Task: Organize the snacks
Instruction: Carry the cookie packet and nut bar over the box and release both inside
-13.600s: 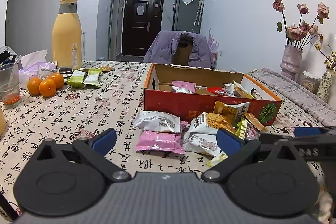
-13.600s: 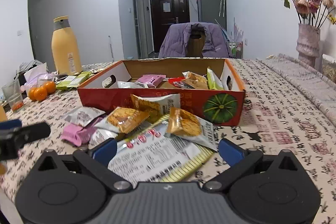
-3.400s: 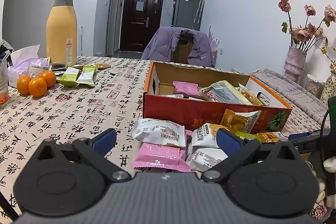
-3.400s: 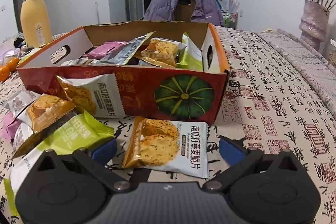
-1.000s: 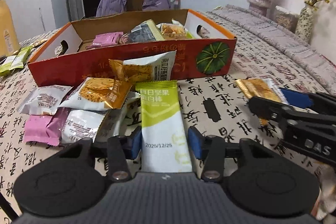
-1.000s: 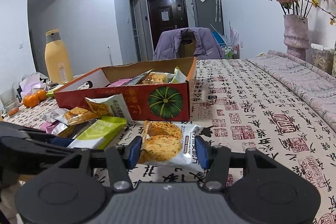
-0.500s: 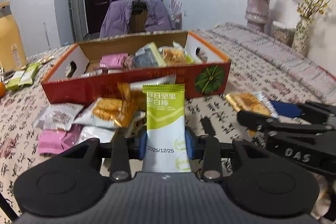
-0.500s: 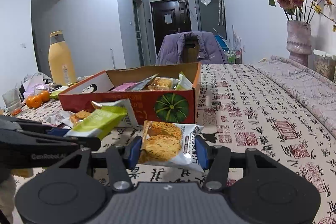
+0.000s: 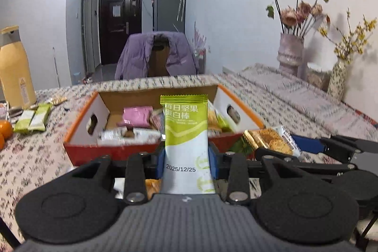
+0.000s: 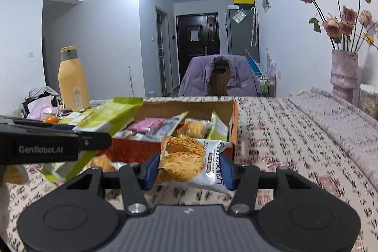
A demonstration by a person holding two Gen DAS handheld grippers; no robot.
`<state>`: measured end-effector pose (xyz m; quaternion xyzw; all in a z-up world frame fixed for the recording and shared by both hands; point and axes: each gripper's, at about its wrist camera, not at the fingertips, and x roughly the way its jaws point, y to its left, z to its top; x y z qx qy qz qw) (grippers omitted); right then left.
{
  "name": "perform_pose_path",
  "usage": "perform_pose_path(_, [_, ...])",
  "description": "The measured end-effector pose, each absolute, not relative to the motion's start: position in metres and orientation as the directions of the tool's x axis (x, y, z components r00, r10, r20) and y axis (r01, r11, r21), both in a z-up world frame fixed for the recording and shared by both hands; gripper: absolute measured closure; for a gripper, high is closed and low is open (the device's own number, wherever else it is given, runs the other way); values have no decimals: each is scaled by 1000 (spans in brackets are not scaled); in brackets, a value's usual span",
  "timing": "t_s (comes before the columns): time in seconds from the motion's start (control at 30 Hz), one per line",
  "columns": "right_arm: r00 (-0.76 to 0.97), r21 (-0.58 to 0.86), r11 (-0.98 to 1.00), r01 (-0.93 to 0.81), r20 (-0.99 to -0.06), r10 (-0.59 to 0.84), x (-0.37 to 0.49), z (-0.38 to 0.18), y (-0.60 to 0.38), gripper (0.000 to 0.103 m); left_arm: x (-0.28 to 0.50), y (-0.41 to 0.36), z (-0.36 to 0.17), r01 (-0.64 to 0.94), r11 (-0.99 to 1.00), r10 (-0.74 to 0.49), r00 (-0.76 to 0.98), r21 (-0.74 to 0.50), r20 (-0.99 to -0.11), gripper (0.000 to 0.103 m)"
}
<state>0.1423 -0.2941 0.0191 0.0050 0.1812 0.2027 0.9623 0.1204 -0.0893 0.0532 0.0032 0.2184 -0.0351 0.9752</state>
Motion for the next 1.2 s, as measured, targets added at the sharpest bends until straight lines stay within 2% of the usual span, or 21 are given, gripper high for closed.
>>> perform_pose_path(0.5, [884, 24, 927, -374, -293, 365, 210, 56, -250, 50, 183, -50, 84, 2, 999, -18, 939, -47, -344, 67])
perform_pose_path(0.8, [884, 22, 930, -366, -304, 355, 257, 57, -231, 50, 229, -28, 81, -59, 995, 25, 932, -82, -361, 67])
perform_pose_path(1.2, [891, 59, 938, -341, -298, 343, 280, 24, -232, 50, 270, -15, 45, -94, 992, 52, 914, -87, -402, 67])
